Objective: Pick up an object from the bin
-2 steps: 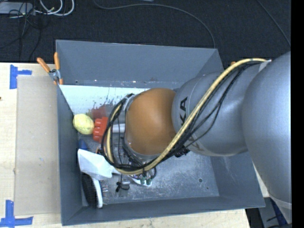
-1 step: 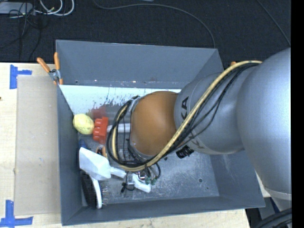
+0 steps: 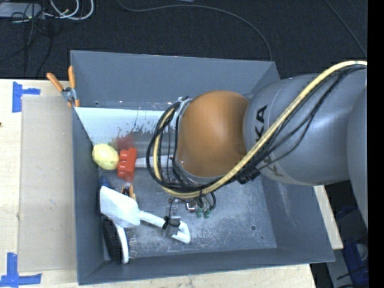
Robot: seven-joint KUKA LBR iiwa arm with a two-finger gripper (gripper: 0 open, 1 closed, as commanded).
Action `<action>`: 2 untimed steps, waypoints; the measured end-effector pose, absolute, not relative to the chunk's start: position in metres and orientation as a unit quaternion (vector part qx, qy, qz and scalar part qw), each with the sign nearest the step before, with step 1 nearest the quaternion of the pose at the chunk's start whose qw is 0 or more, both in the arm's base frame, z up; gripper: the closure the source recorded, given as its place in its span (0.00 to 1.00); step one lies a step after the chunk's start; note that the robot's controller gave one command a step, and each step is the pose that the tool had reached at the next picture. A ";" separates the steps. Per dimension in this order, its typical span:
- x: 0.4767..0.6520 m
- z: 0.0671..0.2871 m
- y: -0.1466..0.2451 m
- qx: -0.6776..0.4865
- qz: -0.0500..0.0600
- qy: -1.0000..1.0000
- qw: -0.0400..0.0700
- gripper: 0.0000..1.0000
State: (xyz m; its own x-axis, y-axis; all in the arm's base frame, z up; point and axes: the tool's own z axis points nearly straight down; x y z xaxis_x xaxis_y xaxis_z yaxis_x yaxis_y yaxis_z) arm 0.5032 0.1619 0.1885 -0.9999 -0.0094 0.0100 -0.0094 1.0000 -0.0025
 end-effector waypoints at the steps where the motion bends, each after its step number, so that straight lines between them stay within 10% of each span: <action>1: 0.486 0.234 0.185 -0.017 0.002 -1.000 0.007 0.00; 2: 0.500 0.205 0.210 0.087 0.001 -0.996 0.004 0.00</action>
Offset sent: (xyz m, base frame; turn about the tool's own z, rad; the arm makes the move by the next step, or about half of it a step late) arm 0.0178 0.0648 -0.0288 -0.3809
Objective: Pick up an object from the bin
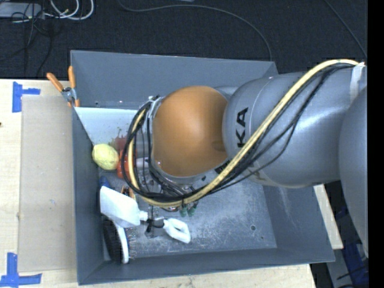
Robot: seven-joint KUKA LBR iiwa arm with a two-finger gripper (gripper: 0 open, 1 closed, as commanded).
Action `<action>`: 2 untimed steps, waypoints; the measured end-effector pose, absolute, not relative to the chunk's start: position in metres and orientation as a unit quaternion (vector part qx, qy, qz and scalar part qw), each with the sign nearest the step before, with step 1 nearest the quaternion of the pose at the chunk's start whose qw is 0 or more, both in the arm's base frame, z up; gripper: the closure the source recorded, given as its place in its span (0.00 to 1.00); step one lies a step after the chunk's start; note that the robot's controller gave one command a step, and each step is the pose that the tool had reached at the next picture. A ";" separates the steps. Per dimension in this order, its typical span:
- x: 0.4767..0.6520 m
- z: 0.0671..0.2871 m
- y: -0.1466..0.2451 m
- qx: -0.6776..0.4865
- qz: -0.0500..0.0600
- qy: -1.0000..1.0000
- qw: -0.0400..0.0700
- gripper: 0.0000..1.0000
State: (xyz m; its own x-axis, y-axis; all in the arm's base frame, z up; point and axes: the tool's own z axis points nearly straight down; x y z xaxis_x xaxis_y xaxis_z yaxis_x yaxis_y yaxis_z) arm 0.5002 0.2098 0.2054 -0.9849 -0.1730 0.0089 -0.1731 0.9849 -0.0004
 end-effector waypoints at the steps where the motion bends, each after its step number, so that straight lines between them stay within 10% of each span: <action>1: 0.486 0.137 0.220 0.256 0.000 -0.967 0.006 0.00; 2: 0.533 0.102 0.203 0.256 -0.001 -0.967 0.005 0.00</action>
Offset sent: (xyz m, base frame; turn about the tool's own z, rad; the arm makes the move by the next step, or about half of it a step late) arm 0.0889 -0.0322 -0.1326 -0.3267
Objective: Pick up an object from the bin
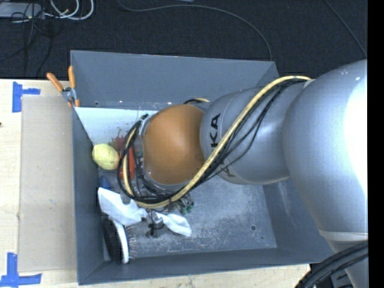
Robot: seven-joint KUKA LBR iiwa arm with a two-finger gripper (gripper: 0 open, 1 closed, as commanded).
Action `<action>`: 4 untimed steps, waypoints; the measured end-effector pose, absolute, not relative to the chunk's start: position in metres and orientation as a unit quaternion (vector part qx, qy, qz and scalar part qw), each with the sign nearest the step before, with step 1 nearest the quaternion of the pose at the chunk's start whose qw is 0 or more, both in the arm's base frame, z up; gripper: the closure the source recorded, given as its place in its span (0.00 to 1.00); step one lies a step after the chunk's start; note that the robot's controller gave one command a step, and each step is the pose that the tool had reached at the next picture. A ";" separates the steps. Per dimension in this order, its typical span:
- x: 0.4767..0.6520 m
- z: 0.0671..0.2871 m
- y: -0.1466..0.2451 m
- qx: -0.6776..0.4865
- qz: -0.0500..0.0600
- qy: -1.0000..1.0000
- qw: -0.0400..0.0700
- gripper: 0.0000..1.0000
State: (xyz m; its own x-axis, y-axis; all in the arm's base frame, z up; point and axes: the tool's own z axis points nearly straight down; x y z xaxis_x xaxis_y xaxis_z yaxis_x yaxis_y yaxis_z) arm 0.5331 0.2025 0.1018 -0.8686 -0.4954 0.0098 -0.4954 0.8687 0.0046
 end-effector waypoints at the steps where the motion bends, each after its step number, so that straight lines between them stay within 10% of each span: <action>1: 0.489 0.095 0.192 0.303 -0.002 -0.953 -0.016 1.00; 3: 0.522 0.122 0.232 0.340 -0.001 -0.940 -0.017 1.00; 4: 0.488 0.083 0.158 0.349 -0.001 -0.937 -0.015 0.00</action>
Offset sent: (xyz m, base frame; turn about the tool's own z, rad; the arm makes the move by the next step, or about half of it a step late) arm 0.0000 0.0000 0.0000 0.0000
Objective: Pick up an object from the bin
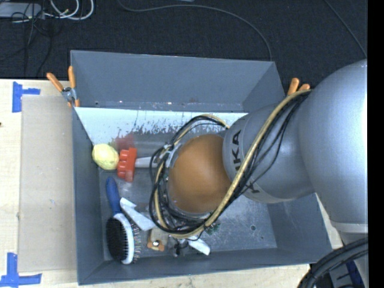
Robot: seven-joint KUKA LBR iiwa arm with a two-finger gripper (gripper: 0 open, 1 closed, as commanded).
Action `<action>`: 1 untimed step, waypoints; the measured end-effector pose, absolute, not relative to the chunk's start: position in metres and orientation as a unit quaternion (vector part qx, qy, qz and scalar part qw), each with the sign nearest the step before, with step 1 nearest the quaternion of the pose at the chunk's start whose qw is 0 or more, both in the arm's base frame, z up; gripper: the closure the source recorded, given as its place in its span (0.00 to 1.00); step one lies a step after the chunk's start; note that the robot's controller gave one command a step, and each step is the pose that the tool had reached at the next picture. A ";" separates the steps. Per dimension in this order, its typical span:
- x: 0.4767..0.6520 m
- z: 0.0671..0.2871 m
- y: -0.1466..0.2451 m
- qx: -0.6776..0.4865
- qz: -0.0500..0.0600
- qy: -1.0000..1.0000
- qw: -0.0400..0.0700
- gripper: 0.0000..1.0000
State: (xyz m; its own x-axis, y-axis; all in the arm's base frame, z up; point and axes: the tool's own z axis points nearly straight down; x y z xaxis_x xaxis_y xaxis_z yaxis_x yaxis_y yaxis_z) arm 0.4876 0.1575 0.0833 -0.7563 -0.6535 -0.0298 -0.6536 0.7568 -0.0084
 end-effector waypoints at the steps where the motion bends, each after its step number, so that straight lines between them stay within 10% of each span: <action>1: 0.486 0.082 0.158 -0.349 0.002 0.937 0.014 0.00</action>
Offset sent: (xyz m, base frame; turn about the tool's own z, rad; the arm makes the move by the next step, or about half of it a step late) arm 0.0083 -0.0591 0.0014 -0.0449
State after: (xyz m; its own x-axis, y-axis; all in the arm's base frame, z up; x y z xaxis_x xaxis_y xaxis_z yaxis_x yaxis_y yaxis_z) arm 0.4863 0.1585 0.0822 -0.7563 -0.6536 -0.0273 -0.6537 0.7567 -0.0063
